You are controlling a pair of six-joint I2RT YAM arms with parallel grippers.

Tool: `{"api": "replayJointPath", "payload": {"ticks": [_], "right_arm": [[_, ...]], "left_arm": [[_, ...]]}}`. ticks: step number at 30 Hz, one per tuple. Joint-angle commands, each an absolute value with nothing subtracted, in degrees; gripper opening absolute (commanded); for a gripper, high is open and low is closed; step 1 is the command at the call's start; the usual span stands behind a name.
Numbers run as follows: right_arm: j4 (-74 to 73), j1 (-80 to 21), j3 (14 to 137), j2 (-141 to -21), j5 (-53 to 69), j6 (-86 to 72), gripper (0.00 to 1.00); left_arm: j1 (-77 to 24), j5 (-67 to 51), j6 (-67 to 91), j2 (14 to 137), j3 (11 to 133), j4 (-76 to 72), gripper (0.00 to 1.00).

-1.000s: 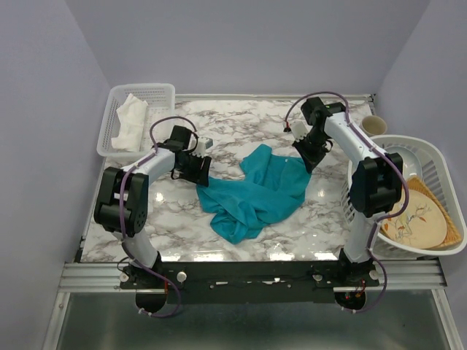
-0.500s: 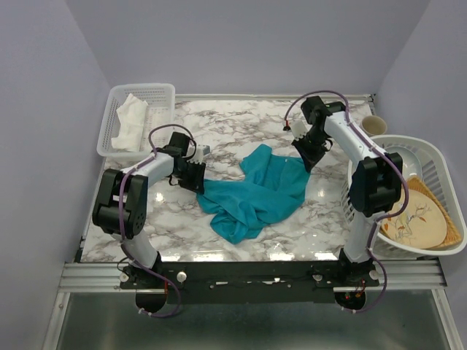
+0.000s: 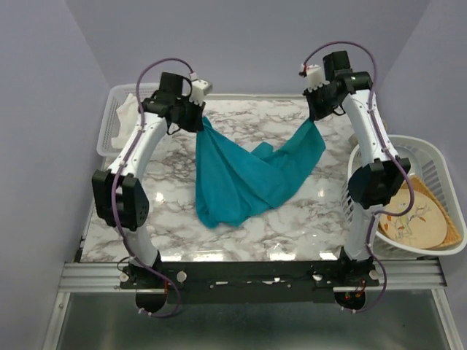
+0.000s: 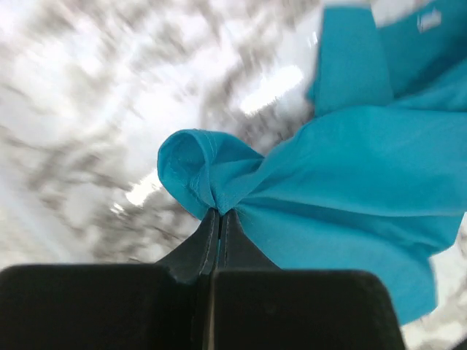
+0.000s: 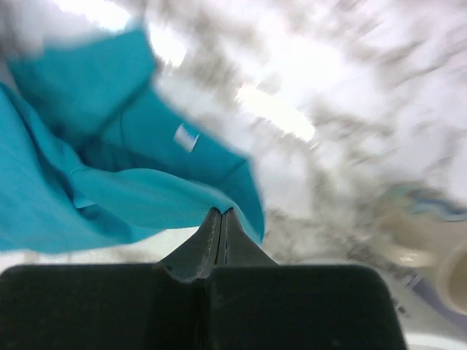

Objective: Roll the t-shirts
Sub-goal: Flatten out the T-shirt at the center of the board.

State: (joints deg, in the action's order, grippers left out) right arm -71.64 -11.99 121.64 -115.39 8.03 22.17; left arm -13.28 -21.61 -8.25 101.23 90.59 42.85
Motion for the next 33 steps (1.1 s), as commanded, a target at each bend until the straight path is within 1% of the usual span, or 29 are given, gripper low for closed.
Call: {"api": "replayJointPath", "payload": {"ticks": [1, 3, 6, 8, 10, 14, 15, 16, 19, 21, 22, 23, 24, 25, 26, 29, 30, 31, 33], "right_arm": [[-58.0, -4.6, 137.0, -113.6, 13.5, 9.7, 0.00], [-50.1, -3.4, 139.0, -111.4, 14.7, 8.1, 0.00], [-40.3, -3.5, 137.4, -107.9, 14.3, 7.8, 0.00], [-36.8, -3.5, 135.7, -103.3, 14.9, 7.4, 0.00], [-33.8, -3.5, 131.0, -98.0, 15.6, 7.6, 0.00], [-33.4, -3.4, 120.9, -90.0, 17.8, 9.9, 0.00], [-33.9, -3.5, 119.2, -88.6, 18.1, 10.2, 0.01], [-33.9, -3.5, 114.9, -87.3, 17.9, 10.1, 0.01], [-34.0, -3.4, 108.0, -81.8, 17.1, 7.7, 0.00], [-35.5, -3.5, 104.8, -79.1, 17.7, 5.7, 0.00], [-37.4, -3.4, 103.6, -78.8, 19.8, 4.2, 0.00], [-39.9, -3.5, 102.1, -79.0, 21.1, 3.3, 0.00], [-43.9, -3.5, 100.6, -79.2, 22.4, 2.2, 0.00], [-44.6, -3.4, 97.8, -78.1, 24.8, 0.5, 0.01], [-44.9, -3.4, 91.1, -76.6, 26.0, 0.2, 0.00], [-50.5, -3.4, 81.8, -72.2, 31.5, -1.6, 0.01], [-53.0, -3.4, 76.4, -71.2, 32.5, -1.1, 0.00], [-57.8, -3.5, 74.4, -68.6, 33.4, -0.6, 0.00], [-64.2, -3.4, 70.8, -65.8, 34.4, 2.3, 0.00]], "left_arm": [[-8.0, -21.8, -9.4, 101.3, 108.6, 44.7, 0.00], [-6.4, -22.1, -6.9, 100.8, 114.6, 41.7, 0.00], [-6.0, -23.2, -7.7, 100.2, 121.9, 40.4, 0.00], [-6.0, -23.8, -8.4, 98.1, 122.8, 40.9, 0.00], [-5.9, -24.7, -9.5, 94.1, 120.5, 41.0, 0.00], [-5.9, -25.6, -12.5, 84.7, 109.4, 39.4, 0.00], [-5.9, -25.2, -12.4, 82.7, 104.3, 38.7, 0.00], [-5.9, -24.3, -11.9, 78.7, 101.5, 36.8, 0.00], [-5.8, -23.4, -9.5, 71.7, 92.4, 33.5, 0.00], [-5.9, -21.7, -7.7, 69.2, 87.1, 32.7, 0.00], [-5.9, -21.7, -7.8, 68.0, 85.8, 34.8, 0.01], [-5.9, -22.6, -8.3, 67.8, 84.5, 36.5, 0.07], [-5.9, -23.4, -9.4, 67.5, 82.0, 38.5, 0.07], [-5.8, -24.2, -10.1, 67.4, 80.9, 42.6, 0.07], [-5.9, -25.1, -10.9, 67.3, 79.4, 44.6, 0.06], [-5.8, -26.9, -15.5, 65.7, 73.3, 54.4, 0.00], [-5.8, -26.6, -16.7, 64.9, 70.0, 56.8, 0.00], [-5.8, -26.6, -20.4, 62.3, 68.6, 61.4, 0.00], [-5.8, -26.5, -23.7, 58.9, 65.4, 64.9, 0.00]]}}
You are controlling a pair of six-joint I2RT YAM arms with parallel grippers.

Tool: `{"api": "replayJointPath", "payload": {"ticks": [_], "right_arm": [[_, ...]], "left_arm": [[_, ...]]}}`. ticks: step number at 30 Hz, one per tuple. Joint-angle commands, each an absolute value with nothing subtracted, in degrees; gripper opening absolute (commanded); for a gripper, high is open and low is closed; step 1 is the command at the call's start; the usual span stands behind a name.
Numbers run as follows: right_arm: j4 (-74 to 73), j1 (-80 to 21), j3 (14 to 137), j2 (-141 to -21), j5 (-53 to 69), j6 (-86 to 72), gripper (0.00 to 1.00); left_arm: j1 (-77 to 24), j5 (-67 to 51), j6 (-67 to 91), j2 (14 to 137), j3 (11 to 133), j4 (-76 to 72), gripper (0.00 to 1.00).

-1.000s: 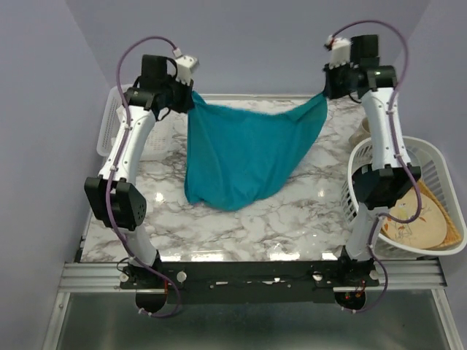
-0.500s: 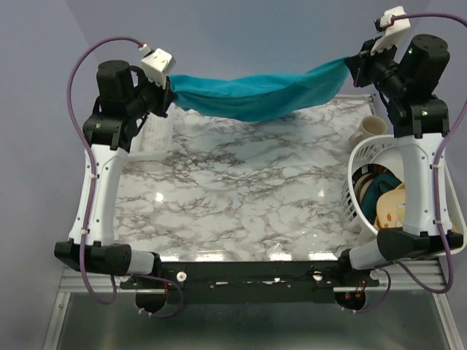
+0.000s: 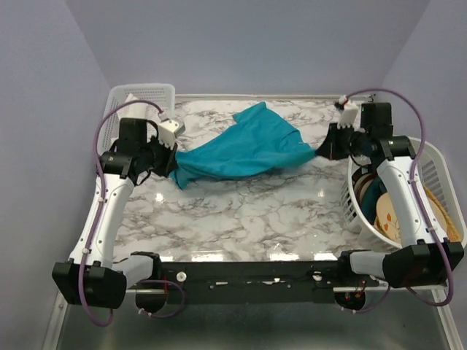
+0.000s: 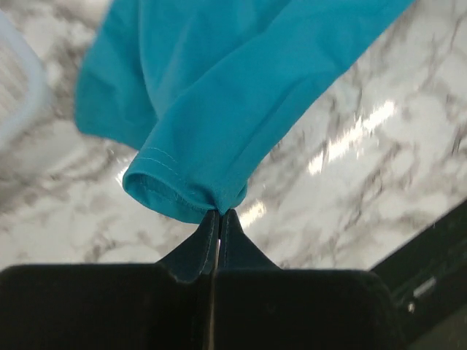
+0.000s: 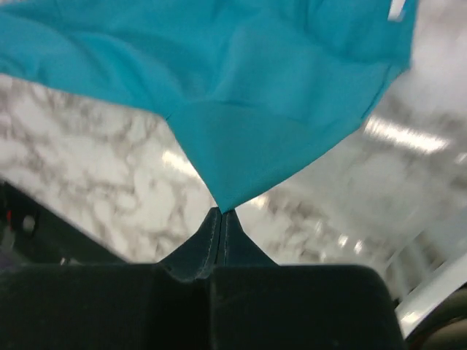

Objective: Roll the t-shirts
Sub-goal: Flatten out the T-shirt at the center of the board.

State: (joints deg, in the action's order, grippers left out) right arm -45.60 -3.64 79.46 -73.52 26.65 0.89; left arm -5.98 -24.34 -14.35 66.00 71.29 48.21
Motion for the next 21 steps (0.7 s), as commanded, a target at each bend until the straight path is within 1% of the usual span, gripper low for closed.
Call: {"api": "replayJointPath", "payload": {"ticks": [1, 2, 3, 4, 5, 6, 7, 8, 9, 10, 11, 12, 13, 15, 16, 17, 19, 20, 21], "right_arm": [[-65.1, -3.5, 70.6, -65.0, 34.0, 3.5, 0.00], [-66.0, -3.5, 71.4, -63.5, 32.9, 4.1, 0.05], [-66.6, -3.4, 72.7, -63.5, 32.8, 5.6, 0.13], [-67.0, -3.5, 75.6, -64.0, 34.1, 8.6, 0.36], [-66.6, -3.5, 77.1, -65.1, 34.6, 9.7, 0.47], [-65.9, -3.5, 78.8, -68.2, 34.9, 10.2, 0.52], [-63.1, -3.4, 80.3, -70.6, 34.5, 9.8, 0.56], [-61.5, -3.4, 83.6, -73.1, 34.2, 9.2, 0.56], [-59.9, -3.5, 85.2, -79.2, 34.1, 8.6, 0.56], [-57.5, -3.5, 86.9, -82.5, 34.9, 9.0, 0.59], [-56.9, -3.5, 91.1, -85.8, 35.0, 9.6, 0.59], [-56.3, -3.5, 92.5, -89.5, 34.2, 10.1, 0.59], [-53.3, -3.6, 93.3, -94.6, 31.3, 10.8, 0.59], [-51.5, -4.0, 96.5, -99.9, 29.0, 13.3, 0.59], [-51.5, -4.7, 97.9, -105.4, 26.9, 17.1, 0.58], [-51.9, -5.0, 99.4, -108.0, 25.6, 18.9, 0.56], [-52.7, -6.3, 104.0, -112.8, 21.6, 23.4, 0.52], [-53.0, -6.8, 105.5, -116.7, 20.2, 24.4, 0.51], [-52.9, -7.1, 106.5, -118.5, 19.3, 25.0, 0.50]], "left_arm": [[-5.8, -25.6, -25.6, 55.3, 64.8, 66.9, 0.00], [-5.8, -25.4, -26.7, 53.5, 64.3, 67.3, 0.00], [-5.8, -25.1, -27.6, 52.0, 63.3, 67.4, 0.01], [-5.8, -25.1, -28.3, 49.4, 62.8, 65.9, 0.09], [-5.8, -25.0, -28.6, 48.3, 62.1, 64.1, 0.45], [-5.8, -24.9, -28.0, 47.5, 59.9, 61.7, 0.60], [-5.8, -24.6, -26.5, 47.0, 58.8, 58.7, 0.70], [-5.8, -24.8, -23.6, 47.6, 57.8, 52.6, 0.78], [-5.9, -25.5, -22.2, 48.6, 56.6, 50.1, 0.79], [-6.1, -26.4, -21.1, 51.9, 56.4, 48.0, 0.79], [-6.4, -26.7, -19.8, 54.2, 56.7, 44.6, 0.81], [-6.9, -25.7, -15.9, 56.5, 57.7, 43.3, 0.84], [-7.1, -25.2, -14.6, 61.1, 58.1, 42.2, 0.84], [-7.3, -25.2, -13.0, 65.6, 58.4, 41.1, 0.77], [-7.6, -25.6, -12.3, 67.8, 58.0, 40.4, 0.72], [-7.8, -25.9, -12.4, 72.0, 57.8, 40.0, 0.61], [-8.5, -26.6, -11.8, 77.9, 57.6, 39.2, 0.45], [-8.8, -27.0, -11.5, 79.3, 57.6, 38.1, 0.25], [-8.9, -27.0, -11.3, 80.0, 57.1, 36.9, 0.17]]}}
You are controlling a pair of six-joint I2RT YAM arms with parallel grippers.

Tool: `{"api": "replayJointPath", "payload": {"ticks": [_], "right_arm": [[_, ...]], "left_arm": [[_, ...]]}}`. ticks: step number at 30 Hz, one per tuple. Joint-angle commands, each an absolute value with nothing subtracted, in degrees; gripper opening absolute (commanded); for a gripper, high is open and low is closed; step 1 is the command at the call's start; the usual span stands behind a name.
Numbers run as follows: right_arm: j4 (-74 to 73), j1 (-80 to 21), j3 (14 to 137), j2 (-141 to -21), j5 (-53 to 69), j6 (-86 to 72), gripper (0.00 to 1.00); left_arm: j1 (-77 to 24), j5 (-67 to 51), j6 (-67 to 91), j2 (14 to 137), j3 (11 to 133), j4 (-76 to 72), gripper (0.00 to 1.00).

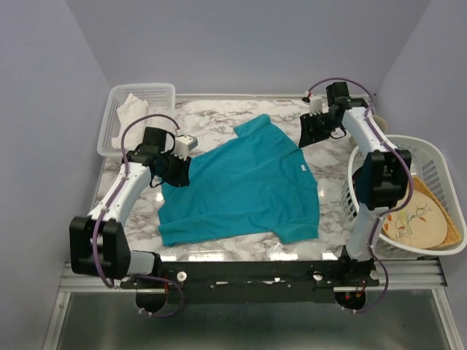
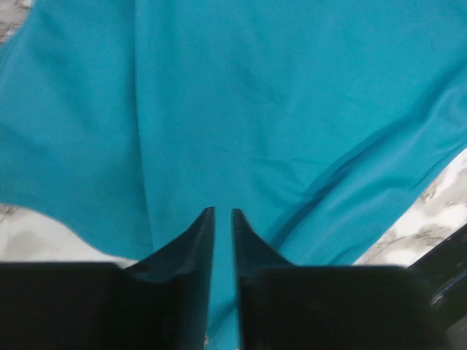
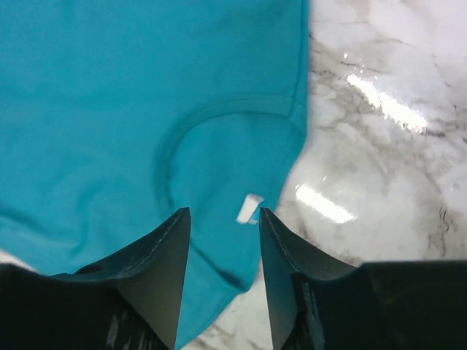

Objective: Roll the t-shirts
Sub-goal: Flatten out the T-shirt at the center of the board.

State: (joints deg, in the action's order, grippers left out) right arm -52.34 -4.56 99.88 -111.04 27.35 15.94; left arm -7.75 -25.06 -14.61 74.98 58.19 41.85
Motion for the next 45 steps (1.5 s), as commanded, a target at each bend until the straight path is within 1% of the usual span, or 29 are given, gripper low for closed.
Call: {"api": "replayJointPath", "payload": {"ticks": [1, 2, 5, 10, 14, 15, 16, 17, 19, 20, 23, 25, 26, 27, 29, 30, 31, 32, 33, 35, 36, 38, 40, 45], "right_arm": [[-53.0, -7.6, 108.3, -119.9, 18.8, 25.9, 0.49], [-52.6, -7.9, 108.5, -121.8, 18.1, 26.4, 0.48], [-51.8, -10.1, 108.7, -124.2, 14.8, 28.6, 0.48], [-55.8, -13.8, 106.5, -128.2, 10.9, 31.8, 0.46], [-59.0, -14.9, 99.7, -127.0, 7.7, 32.7, 0.43], [-59.2, -14.9, 96.3, -126.4, 7.4, 32.8, 0.42], [-60.5, -14.9, 94.7, -125.0, 7.0, 33.3, 0.42], [-61.1, -15.0, 93.3, -124.5, 5.9, 33.5, 0.41], [-63.4, -15.0, 89.4, -123.3, 4.7, 34.1, 0.40], [-64.2, -15.0, 87.9, -122.2, 3.1, 34.4, 0.39], [-68.4, -14.9, 81.6, -118.3, 1.2, 35.2, 0.36], [-70.3, -14.9, 77.4, -115.3, 0.4, 36.4, 0.35], [-70.5, -14.9, 73.1, -113.4, -1.4, 37.2, 0.35], [-70.5, -15.0, 70.8, -110.2, -2.1, 37.8, 0.35], [-68.7, -14.9, 68.6, -107.1, -5.3, 39.1, 0.38], [-68.0, -14.9, 69.4, -105.8, -5.7, 39.4, 0.39], [-68.4, -14.9, 71.2, -103.9, -5.5, 39.5, 0.39], [-69.7, -14.9, 74.5, -103.7, -2.2, 39.4, 0.40], [-71.4, -14.9, 82.1, -104.1, -0.3, 39.0, 0.40], [-75.1, -14.9, 90.4, -106.2, 8.0, 37.9, 0.42], [-75.1, -14.9, 96.4, -107.3, 9.8, 37.1, 0.43], [-75.4, -15.3, 101.5, -112.3, 12.4, 34.5, 0.44], [-75.4, -15.7, 107.5, -115.9, 12.8, 32.5, 0.44], [-73.6, -16.3, 111.6, -122.4, 13.0, 32.2, 0.44]], "left_arm": [[-9.1, -26.5, -11.1, 81.0, 56.8, 35.8, 0.09], [-9.6, -26.2, -11.7, 81.5, 56.6, 34.6, 0.00], [-10.5, -25.8, -14.4, 85.1, 57.0, 36.7, 0.00], [-11.0, -25.1, -14.0, 89.6, 59.1, 39.8, 0.00], [-10.9, -22.2, -12.7, 88.6, 60.4, 38.9, 0.00], [-10.6, -19.7, -12.1, 88.1, 60.7, 38.6, 0.00], [-10.4, -18.0, -10.9, 87.5, 61.0, 38.1, 0.05], [-10.1, -15.8, -10.3, 86.2, 61.3, 37.2, 0.21], [-9.3, -10.1, -8.9, 85.0, 61.6, 36.5, 0.39], [-7.9, -9.2, -8.5, 83.9, 61.7, 36.0, 0.48], [-5.1, -7.7, -8.6, 83.1, 62.1, 36.9, 0.54], [-4.1, -7.7, -9.2, 83.0, 61.4, 37.4, 0.55], [-3.8, -7.6, -10.0, 82.8, 60.8, 36.9, 0.55], [-3.5, -7.6, -10.4, 82.9, 59.6, 36.5, 0.55], [-3.4, -8.3, -11.2, 83.1, 58.8, 35.2, 0.55], [-3.5, -9.2, -11.8, 83.3, 59.0, 35.2, 0.55], [-3.5, -10.2, -11.6, 83.8, 59.4, 35.7, 0.54], [-3.5, -11.4, -11.7, 84.5, 59.9, 37.2, 0.49], [-3.5, -16.3, -12.0, 85.0, 60.5, 38.2, 0.47], [-3.9, -23.3, -16.5, 85.7, 61.3, 42.2, 0.41], [-4.4, -27.6, -18.4, 86.0, 61.4, 43.5, 0.39], [-8.1, -27.9, -23.3, 87.6, 61.3, 47.3, 0.33], [-10.5, -27.3, -27.8, 88.8, 61.1, 49.9, 0.31], [-16.5, -23.5, -34.5, 91.2, 58.3, 51.8, 0.26]]}}
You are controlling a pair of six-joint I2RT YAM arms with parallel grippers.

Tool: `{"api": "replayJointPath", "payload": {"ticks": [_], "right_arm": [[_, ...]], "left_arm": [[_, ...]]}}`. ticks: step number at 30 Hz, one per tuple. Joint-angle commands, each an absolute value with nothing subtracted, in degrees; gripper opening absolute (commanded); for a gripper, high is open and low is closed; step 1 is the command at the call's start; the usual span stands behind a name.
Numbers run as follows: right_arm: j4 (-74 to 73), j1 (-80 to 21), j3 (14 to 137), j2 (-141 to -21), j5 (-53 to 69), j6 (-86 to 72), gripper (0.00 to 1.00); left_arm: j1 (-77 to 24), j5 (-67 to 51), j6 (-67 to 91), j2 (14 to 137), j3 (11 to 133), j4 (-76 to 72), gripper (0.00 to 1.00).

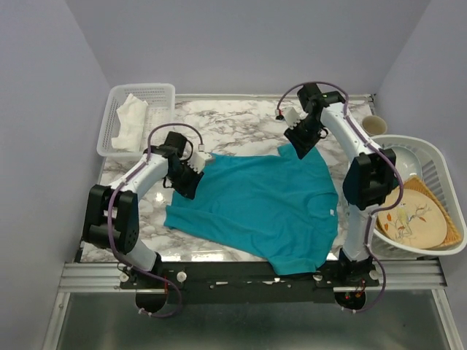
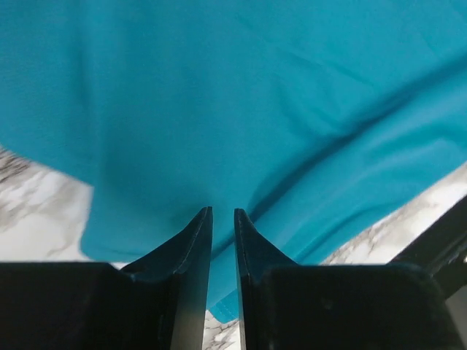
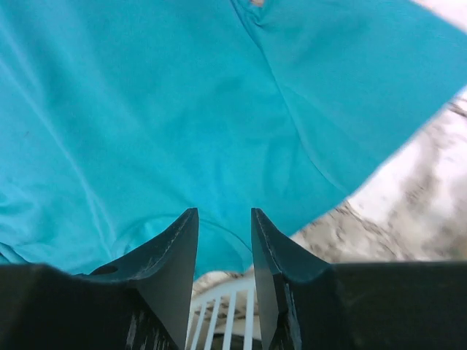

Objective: Roll the t-shirts
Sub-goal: Flatten out the T-shirt at the center of the board.

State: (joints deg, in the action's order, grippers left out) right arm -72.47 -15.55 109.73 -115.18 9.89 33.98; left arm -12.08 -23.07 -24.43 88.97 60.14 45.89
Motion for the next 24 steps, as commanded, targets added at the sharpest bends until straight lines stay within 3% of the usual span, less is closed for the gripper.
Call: {"api": "replayJointPath", "payload": {"ticks": [1, 6, 13, 16, 20, 24], "right_arm": [[-73.8, -16.3, 112.1, -123.0, 13.1, 32.2, 0.44], [-74.6, -16.3, 112.2, -124.3, 14.0, 32.3, 0.44], [-76.5, -16.3, 108.7, -122.3, 15.6, 32.3, 0.44], [-76.7, -17.9, 106.6, -119.1, 19.3, 31.6, 0.44], [-73.5, -23.1, 102.5, -114.8, 21.2, 34.6, 0.44], [-67.7, -28.9, 102.6, -116.8, 21.7, 35.9, 0.45]], "left_arm": [[-17.6, -22.2, -35.6, 91.8, 57.7, 52.3, 0.26], [-23.9, -23.4, -47.6, 92.6, 58.0, 60.6, 0.24], [-30.3, -32.2, -66.3, 81.7, 58.4, 78.9, 0.25], [-30.6, -35.9, -63.1, 78.1, 59.9, 78.9, 0.26], [-28.8, -27.5, -43.0, 76.4, 62.6, 60.7, 0.39], [-15.7, -28.2, -27.0, 80.1, 67.1, 50.8, 0.46]]}}
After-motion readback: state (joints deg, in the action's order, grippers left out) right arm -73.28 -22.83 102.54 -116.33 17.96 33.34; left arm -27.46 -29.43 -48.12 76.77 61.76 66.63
